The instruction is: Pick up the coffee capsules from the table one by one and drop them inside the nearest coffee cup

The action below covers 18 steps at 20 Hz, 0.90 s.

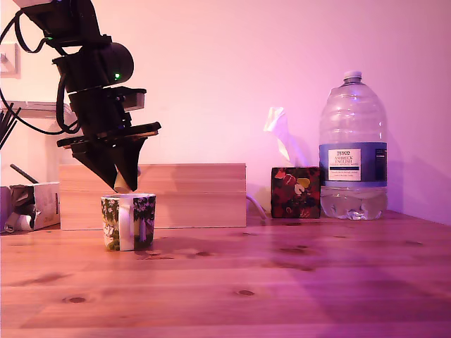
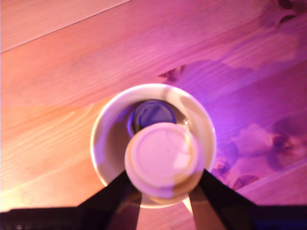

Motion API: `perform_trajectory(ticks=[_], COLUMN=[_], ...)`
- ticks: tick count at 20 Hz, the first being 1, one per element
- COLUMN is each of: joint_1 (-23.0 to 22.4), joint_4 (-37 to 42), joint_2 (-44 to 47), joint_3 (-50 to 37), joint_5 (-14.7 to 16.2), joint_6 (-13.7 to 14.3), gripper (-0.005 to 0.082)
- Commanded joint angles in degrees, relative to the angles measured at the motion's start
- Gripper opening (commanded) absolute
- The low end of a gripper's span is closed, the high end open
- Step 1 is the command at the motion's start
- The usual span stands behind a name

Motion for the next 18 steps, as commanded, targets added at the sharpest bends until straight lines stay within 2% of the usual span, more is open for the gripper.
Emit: perform_trajectory(ticks=[1,2,3,4,5,6,7,12,14,16,18], joint_1=[0.2,0.2,0.2,0.2,0.2,0.2,0.2,0.2,0.2,0.2,0.2], joint_4=[0.5,0.4,0.4,0.4,0.4,0.4,0.4,1.4,2.3,3.0,4.0], joint_2=[0.6,0.6,0.6,0.6,0.6,0.6,0.6,0.6,0.4,-0.4,-2.0], joint_3=[0.5,0.5,0.5,0.5,0.5,0.5,0.5,0.5,0.5,0.5,-0.1], joint_5=[-0.1,-0.1,-0.1,-0.1,-0.2,-0.3,-0.3,-0.3,-0.3,-0.1,-0.1], joint_6=[0.3,0.3,0.5,1.4,1.5,1.5,1.6,1.8,1.9,2.5,4.3], gripper=[0.0186,0.0187,0.0227,0.0363,0.056,0.0705,0.077,0.0759,0.0701,0.0522,0.0244])
